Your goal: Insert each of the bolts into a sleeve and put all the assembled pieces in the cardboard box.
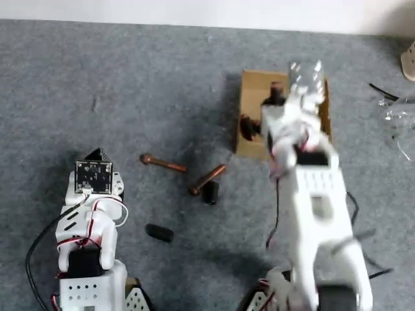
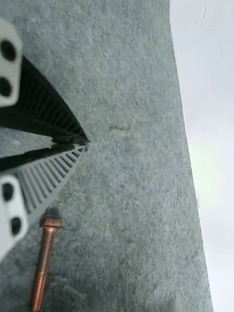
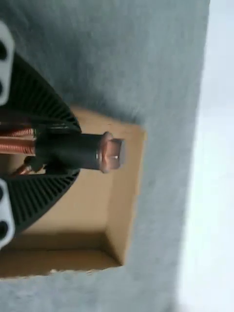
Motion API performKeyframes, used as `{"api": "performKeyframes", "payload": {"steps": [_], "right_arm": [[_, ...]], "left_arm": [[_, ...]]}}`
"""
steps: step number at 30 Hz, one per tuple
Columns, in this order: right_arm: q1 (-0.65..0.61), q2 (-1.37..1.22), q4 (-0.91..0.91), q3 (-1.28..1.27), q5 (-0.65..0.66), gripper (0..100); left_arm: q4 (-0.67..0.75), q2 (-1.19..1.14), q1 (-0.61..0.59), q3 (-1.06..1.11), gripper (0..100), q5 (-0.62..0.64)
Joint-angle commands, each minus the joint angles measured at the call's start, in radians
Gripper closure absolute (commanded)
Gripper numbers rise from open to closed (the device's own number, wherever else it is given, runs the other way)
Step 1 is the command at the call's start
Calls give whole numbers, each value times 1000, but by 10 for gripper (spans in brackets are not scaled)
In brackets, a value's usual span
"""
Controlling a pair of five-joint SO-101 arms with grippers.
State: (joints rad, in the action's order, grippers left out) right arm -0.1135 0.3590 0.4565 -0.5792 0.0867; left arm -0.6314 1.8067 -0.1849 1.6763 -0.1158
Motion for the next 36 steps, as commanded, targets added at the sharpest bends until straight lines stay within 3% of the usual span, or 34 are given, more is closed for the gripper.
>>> {"api": "performKeyframes", "payload": {"steps": [1,7,21,28,36], "right_arm": [[47,-203,68,251,-38,995],[47,-410,150,383,-37,995],[47,-550,151,383,-32,988],[47,-555,151,380,-29,712],[42,-499,191,343,-29,699]], "left_arm": [[25,5,-7,19,979,-6],[26,5,-7,19,979,-6],[26,5,-4,19,979,-6],[26,5,-2,19,979,-6],[26,5,-2,19,979,-6]]}}
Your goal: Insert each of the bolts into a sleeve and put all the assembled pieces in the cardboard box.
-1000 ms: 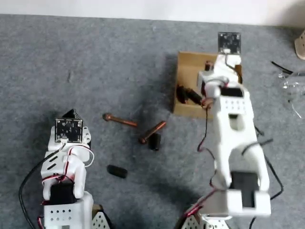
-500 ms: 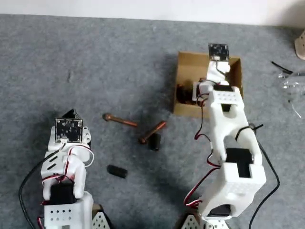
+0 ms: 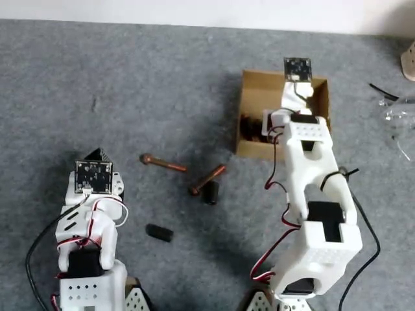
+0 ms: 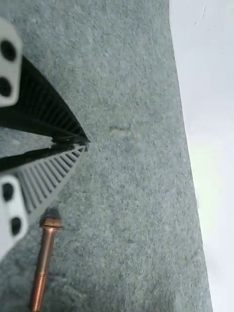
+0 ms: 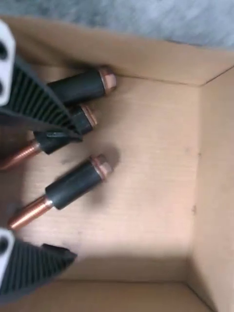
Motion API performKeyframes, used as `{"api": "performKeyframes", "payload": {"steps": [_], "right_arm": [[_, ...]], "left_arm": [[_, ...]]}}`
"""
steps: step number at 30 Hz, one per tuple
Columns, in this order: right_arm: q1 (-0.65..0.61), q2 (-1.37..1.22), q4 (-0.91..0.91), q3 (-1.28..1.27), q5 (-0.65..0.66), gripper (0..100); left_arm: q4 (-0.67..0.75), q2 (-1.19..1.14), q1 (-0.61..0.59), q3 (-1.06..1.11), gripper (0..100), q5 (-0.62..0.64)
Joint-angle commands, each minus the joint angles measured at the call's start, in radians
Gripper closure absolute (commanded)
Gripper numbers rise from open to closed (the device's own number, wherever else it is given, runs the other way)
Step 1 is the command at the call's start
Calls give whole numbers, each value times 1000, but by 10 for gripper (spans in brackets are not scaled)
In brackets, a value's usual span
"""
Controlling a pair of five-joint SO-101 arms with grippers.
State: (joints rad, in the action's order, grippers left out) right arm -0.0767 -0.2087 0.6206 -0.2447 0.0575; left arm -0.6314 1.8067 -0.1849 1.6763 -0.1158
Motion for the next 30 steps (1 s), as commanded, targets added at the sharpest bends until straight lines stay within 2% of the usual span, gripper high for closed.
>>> {"api": "performKeyframes", "payload": {"steps": [1,10,17,21,30], "right_arm": [[-10,96,38,2,-3,699],[-211,533,85,-306,3,699],[-469,831,39,-591,149,699],[-553,886,-62,-740,219,699],[-562,782,-99,-809,356,699]], "left_arm": [[26,5,-2,19,979,-6],[26,5,-2,19,979,-6],[26,5,-2,19,979,-6],[26,5,-5,19,979,-6],[26,7,-7,19,979,-6]]}}
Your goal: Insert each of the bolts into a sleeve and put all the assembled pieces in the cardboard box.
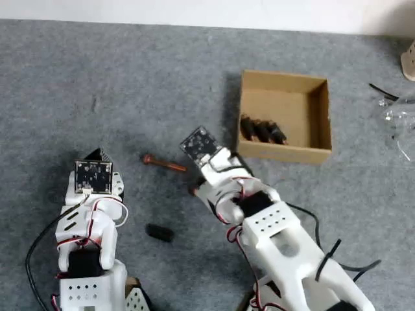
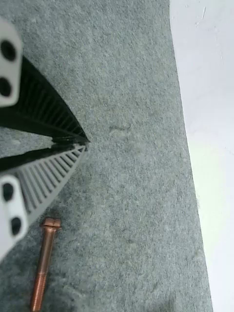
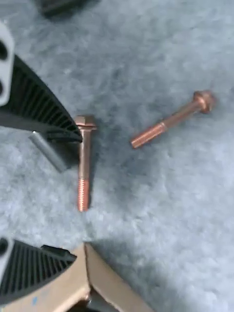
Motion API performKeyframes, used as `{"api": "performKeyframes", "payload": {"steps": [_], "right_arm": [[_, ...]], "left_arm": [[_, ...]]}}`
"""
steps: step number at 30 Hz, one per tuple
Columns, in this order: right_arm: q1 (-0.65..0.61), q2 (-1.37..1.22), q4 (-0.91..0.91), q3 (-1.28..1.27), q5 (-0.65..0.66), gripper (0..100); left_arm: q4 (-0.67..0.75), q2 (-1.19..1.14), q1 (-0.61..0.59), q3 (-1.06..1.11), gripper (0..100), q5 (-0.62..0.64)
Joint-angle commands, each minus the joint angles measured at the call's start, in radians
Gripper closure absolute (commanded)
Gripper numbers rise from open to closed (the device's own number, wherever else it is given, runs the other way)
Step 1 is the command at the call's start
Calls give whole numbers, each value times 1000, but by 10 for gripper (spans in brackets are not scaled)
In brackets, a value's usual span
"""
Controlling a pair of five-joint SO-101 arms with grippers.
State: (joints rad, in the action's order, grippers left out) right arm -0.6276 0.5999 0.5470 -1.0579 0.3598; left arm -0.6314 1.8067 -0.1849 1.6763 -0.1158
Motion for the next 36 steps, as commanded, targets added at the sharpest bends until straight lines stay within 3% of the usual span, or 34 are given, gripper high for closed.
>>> {"api": "performKeyframes", "payload": {"steps": [1,11,32,36], "right_arm": [[-12,-47,-25,2,80,699],[-12,-203,-33,12,313,699],[-12,-510,-97,153,311,700],[-10,-510,-94,153,311,829]], "left_arm": [[26,7,-7,19,979,-6],[26,7,-7,19,979,-6],[26,8,-7,19,979,-6],[26,8,-7,19,979,-6]]}}
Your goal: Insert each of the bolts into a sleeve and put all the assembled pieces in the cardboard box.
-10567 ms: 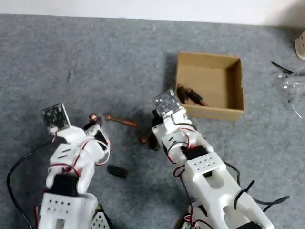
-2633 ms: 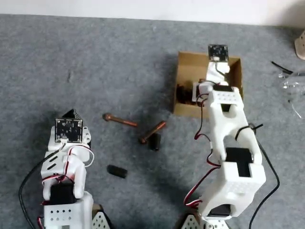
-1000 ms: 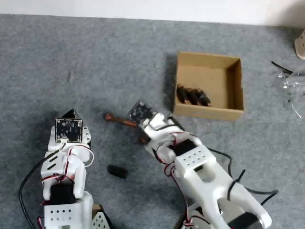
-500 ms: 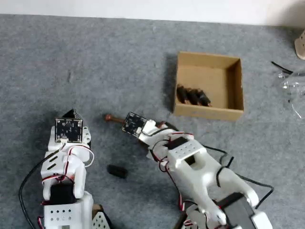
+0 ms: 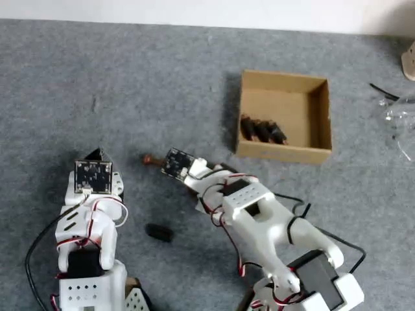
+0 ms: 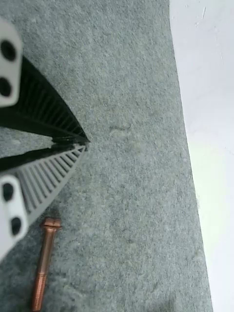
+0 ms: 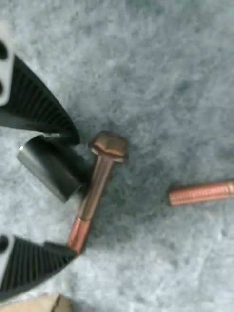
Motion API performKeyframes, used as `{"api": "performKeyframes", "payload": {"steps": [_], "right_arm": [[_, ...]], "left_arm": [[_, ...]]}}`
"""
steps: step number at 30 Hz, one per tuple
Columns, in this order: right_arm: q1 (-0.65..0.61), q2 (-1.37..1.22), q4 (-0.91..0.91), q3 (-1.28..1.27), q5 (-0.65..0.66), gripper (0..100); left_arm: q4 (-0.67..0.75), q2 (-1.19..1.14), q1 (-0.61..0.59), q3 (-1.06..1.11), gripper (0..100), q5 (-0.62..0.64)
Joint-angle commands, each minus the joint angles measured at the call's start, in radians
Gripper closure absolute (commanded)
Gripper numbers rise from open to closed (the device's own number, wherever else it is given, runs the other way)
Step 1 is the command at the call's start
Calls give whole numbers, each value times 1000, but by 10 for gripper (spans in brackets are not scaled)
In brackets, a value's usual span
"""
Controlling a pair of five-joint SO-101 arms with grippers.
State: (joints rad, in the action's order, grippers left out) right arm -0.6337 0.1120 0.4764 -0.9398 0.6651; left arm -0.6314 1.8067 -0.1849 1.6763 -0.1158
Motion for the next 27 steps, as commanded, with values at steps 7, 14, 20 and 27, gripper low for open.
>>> {"api": "performKeyframes", "payload": {"steps": [7,14,20,27], "right_arm": [[-4,-18,-22,33,5,988],[4,223,-19,16,5,969],[2,384,2,-59,-63,844],[-99,343,5,-73,38,833]], "left_arm": [[26,8,-7,19,979,-6],[26,12,-7,19,979,-6],[26,12,-7,19,979,-6],[26,12,-7,19,979,-6]]}}
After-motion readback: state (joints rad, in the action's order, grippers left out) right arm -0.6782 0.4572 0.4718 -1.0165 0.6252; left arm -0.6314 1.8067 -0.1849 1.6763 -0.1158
